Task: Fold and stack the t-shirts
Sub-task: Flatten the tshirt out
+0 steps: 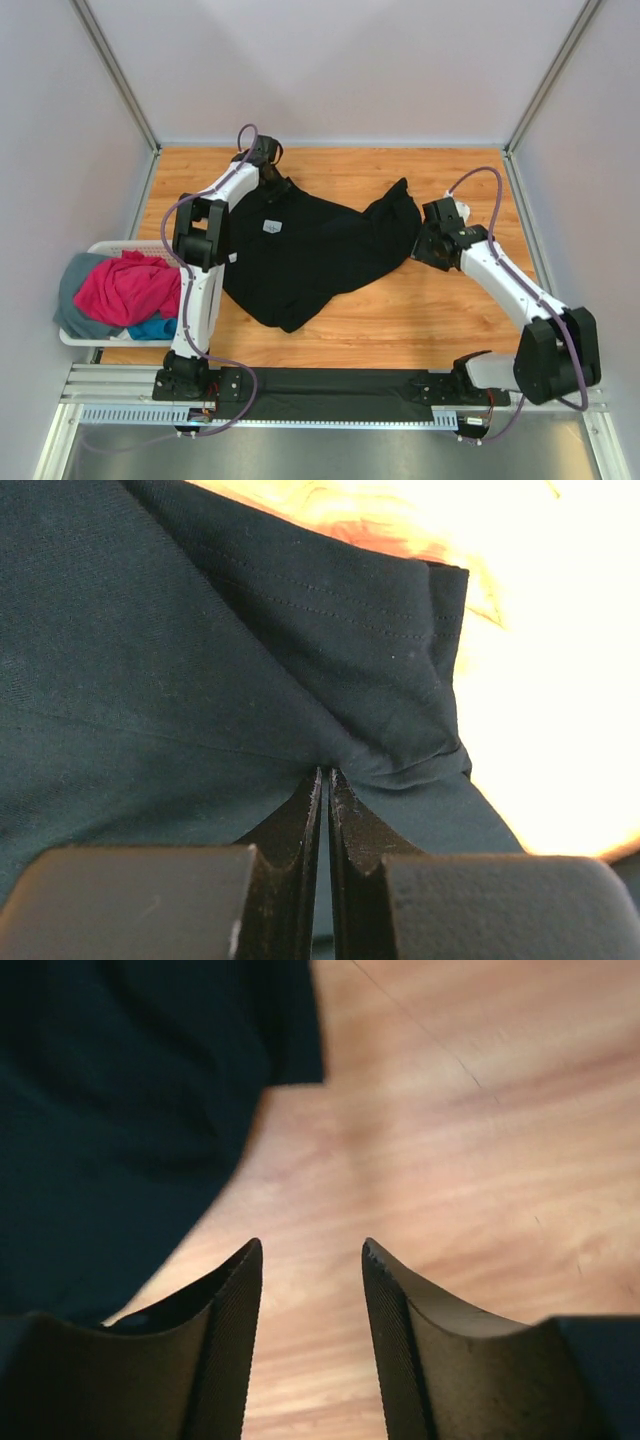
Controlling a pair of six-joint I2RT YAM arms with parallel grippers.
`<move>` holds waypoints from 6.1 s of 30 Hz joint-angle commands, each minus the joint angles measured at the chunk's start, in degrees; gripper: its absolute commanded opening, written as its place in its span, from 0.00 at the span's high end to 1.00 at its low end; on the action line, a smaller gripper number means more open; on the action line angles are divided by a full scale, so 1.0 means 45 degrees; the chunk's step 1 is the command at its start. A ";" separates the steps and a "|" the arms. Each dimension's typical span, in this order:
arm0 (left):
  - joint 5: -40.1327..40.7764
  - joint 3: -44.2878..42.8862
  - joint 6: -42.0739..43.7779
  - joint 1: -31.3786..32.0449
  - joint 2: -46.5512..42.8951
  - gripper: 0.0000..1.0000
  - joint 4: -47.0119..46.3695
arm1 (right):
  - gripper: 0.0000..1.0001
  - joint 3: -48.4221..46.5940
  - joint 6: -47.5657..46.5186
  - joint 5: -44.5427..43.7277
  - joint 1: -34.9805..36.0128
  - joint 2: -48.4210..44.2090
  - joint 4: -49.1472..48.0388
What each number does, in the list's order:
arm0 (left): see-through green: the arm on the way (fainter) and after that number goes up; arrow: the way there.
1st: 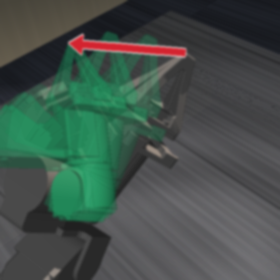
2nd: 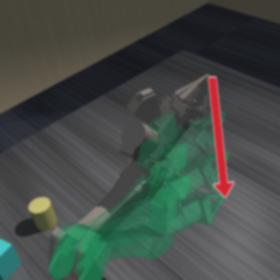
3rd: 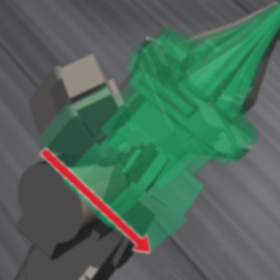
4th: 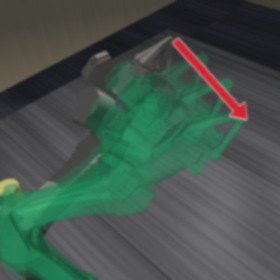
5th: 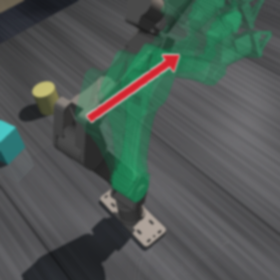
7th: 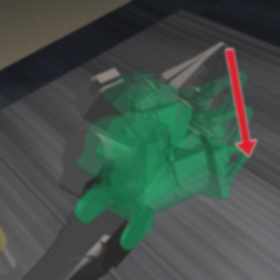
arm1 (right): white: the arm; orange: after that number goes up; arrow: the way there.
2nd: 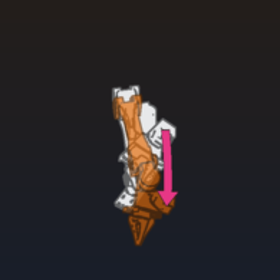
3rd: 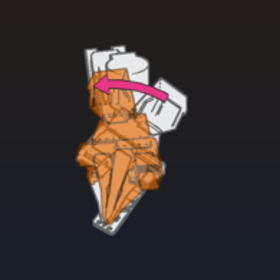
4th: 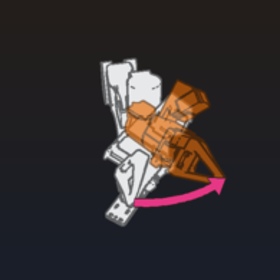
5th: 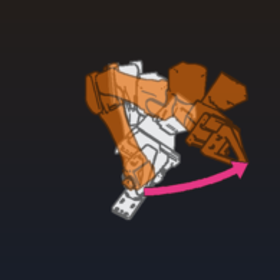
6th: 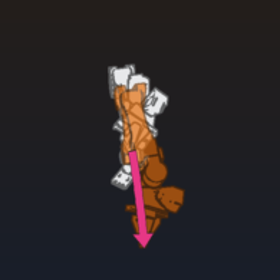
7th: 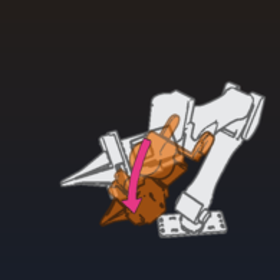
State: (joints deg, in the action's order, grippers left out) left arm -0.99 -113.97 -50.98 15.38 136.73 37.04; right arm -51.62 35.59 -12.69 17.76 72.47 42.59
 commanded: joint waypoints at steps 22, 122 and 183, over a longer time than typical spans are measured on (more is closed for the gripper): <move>0.0143 0.0073 0.1602 0.0060 -0.0247 0.88 0.0461 | 0.58 -0.9232 -0.5019 -0.1418 -0.0040 0.9656 -0.2629; 0.0787 0.0288 0.2168 -0.0331 -0.0715 0.88 0.0930 | 1.00 -0.0544 -0.1741 -0.2298 -0.2540 -0.0259 -0.0287; 0.2430 0.7267 0.4631 0.4530 -0.9794 0.53 0.1086 | 0.40 -0.6107 -0.0468 0.2624 -0.2054 0.5201 -0.1045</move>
State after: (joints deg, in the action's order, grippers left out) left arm 7.94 -90.43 -30.50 35.31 97.54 37.52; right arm -75.57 35.55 -3.86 6.74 92.03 43.31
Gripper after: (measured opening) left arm 0.467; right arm 0.606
